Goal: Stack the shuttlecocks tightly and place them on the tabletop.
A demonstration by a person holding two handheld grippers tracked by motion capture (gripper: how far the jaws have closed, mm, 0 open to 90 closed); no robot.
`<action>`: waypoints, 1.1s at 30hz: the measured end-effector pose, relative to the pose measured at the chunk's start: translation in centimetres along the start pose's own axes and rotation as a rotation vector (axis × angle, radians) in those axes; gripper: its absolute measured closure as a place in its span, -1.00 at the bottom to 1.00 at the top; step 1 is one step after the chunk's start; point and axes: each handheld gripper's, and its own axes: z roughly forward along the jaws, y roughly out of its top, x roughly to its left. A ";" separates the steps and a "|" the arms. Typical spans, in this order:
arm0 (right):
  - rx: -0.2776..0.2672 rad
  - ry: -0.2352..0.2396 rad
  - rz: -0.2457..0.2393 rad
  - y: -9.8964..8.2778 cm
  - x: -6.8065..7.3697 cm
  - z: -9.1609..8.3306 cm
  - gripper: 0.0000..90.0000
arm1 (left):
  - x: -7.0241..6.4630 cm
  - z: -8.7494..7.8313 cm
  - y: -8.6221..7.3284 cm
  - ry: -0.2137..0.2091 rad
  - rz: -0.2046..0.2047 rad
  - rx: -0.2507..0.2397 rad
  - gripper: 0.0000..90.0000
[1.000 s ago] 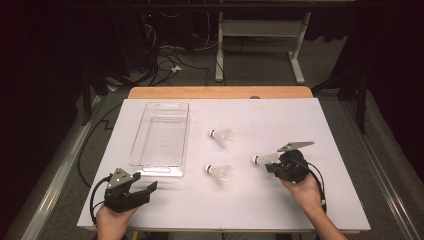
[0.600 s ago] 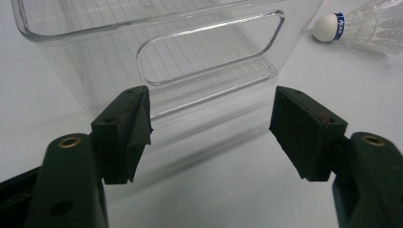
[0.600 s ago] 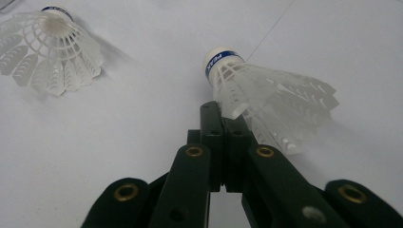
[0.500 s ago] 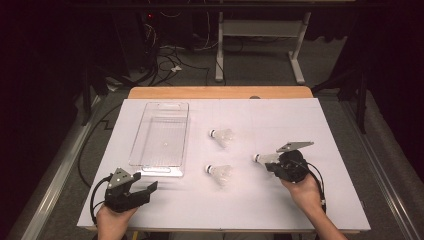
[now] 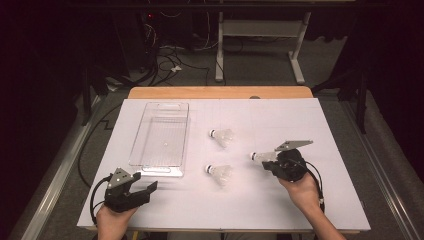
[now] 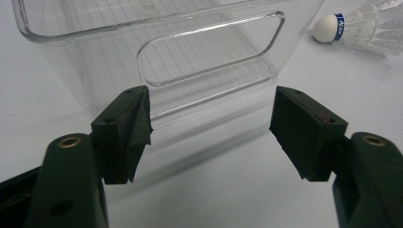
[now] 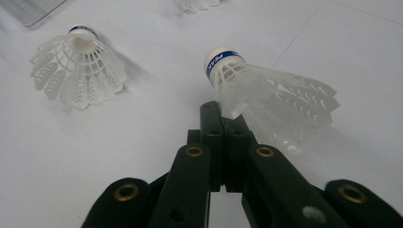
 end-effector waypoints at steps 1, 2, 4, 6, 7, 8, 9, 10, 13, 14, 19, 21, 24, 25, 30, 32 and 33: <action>-0.001 0.002 0.000 0.0 0.1 0.0 1.00 | 0.0 0.0 0.0 0.000 -0.003 -0.001 -0.31; -0.004 0.004 -0.002 0.0 0.1 -0.1 1.00 | 0.0 0.0 0.0 0.000 -0.005 0.001 -0.31; -0.009 0.009 0.001 0.1 0.1 -0.1 1.00 | 0.0 0.1 0.0 0.000 -0.006 0.002 -0.31; -0.013 0.012 -0.001 0.2 0.0 -0.1 1.00 | 0.0 0.1 0.0 0.002 -0.003 0.002 -0.31; -0.015 0.013 -0.002 0.2 0.0 -0.1 1.00 | 0.0 0.1 0.0 0.003 -0.003 0.002 -0.31; -0.016 0.015 0.001 0.3 0.1 -0.1 1.00 | 0.0 0.0 0.0 0.003 -0.005 0.001 -0.31; -0.018 0.017 -0.003 0.4 0.1 0.0 1.00 | -0.1 0.0 0.0 0.003 -0.005 -0.001 -0.31; -0.018 0.018 -0.005 0.5 0.2 0.0 1.00 | -0.1 0.0 -0.1 0.003 -0.005 0.000 -0.31; -0.024 0.023 -0.015 0.9 0.4 0.1 1.00 | 0.0 0.0 -0.1 0.001 -0.008 0.001 -0.31; -0.021 0.023 -0.015 1.1 0.5 0.1 1.00 | 0.0 0.1 0.0 0.001 -0.008 0.002 -0.31; -0.026 0.024 -0.019 1.7 0.6 0.3 1.00 | -0.1 0.1 0.0 0.000 -0.003 0.003 -0.31; -0.025 0.026 -0.022 1.9 0.7 0.4 1.00 | -0.1 0.1 0.0 0.001 -0.002 0.002 -0.31; -0.024 0.027 -0.026 2.2 0.8 0.4 1.00 | 0.0 0.1 0.0 -0.001 -0.005 0.004 -0.31; -0.022 0.026 -0.026 2.2 0.8 0.5 1.00 | 0.0 0.1 0.0 -0.002 -0.005 0.004 -0.31; -0.021 0.027 -0.023 2.6 0.8 0.7 1.00 | -0.1 0.0 0.0 -0.001 -0.004 0.001 -0.31; -0.025 0.027 -0.022 2.8 0.8 0.8 1.00 | -0.1 0.1 0.0 -0.001 -0.006 0.002 -0.31; -0.025 0.028 -0.023 2.8 0.8 0.8 1.00 | 0.0 0.1 0.0 -0.001 -0.003 0.005 -0.31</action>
